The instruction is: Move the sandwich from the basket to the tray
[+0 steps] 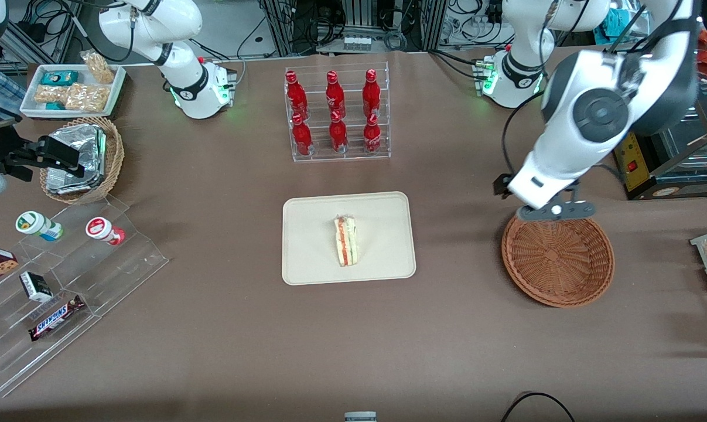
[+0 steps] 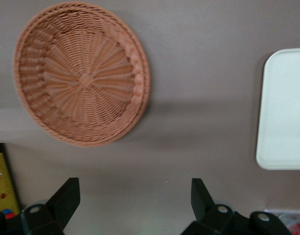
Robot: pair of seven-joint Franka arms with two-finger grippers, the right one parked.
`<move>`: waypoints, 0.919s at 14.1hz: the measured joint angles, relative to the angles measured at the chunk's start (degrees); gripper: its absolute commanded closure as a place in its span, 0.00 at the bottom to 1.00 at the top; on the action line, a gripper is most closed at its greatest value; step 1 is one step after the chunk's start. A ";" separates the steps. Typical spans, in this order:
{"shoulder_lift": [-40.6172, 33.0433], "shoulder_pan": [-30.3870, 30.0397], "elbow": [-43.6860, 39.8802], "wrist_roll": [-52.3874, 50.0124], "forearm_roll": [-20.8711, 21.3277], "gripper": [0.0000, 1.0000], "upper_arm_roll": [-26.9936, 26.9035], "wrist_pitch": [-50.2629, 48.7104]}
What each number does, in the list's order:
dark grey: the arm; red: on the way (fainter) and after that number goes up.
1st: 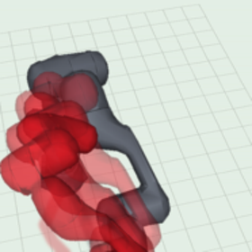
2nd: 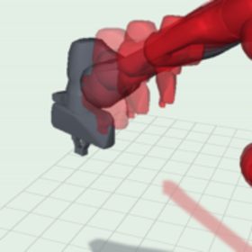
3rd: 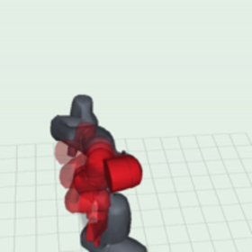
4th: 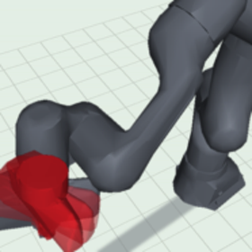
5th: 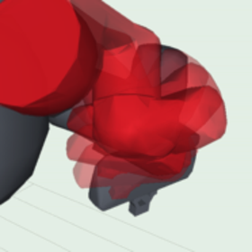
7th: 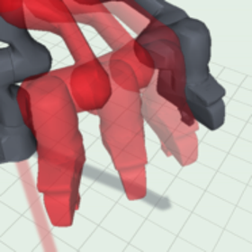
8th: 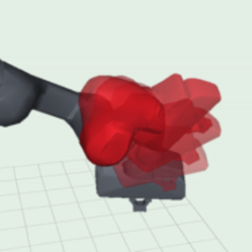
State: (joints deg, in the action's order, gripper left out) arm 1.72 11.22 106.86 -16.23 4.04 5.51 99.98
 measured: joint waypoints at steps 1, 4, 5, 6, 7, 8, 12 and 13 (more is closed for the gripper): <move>-1.23 -1.52 -0.02 3.10 -1.04 0.00 0.07 -1.01; -4.18 -6.39 -0.07 10.41 -2.32 0.00 1.13 -1.83; -5.06 -7.77 -0.20 12.21 -2.39 0.00 1.48 -2.17; -5.77 -8.89 -0.76 13.72 -2.41 0.00 1.63 -3.19; -6.29 -9.72 -1.88 14.89 -2.41 0.00 1.59 -4.44; -6.61 -10.24 -3.33 15.65 -2.40 0.00 1.40 -5.47; -6.74 -10.63 -7.95 16.26 -2.39 0.00 -2.50 -6.20; -6.67 -10.68 -8.52 16.47 -2.39 0.00 -3.46 -6.20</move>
State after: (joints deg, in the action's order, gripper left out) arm -4.95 0.54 98.34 0.24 1.66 2.05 93.78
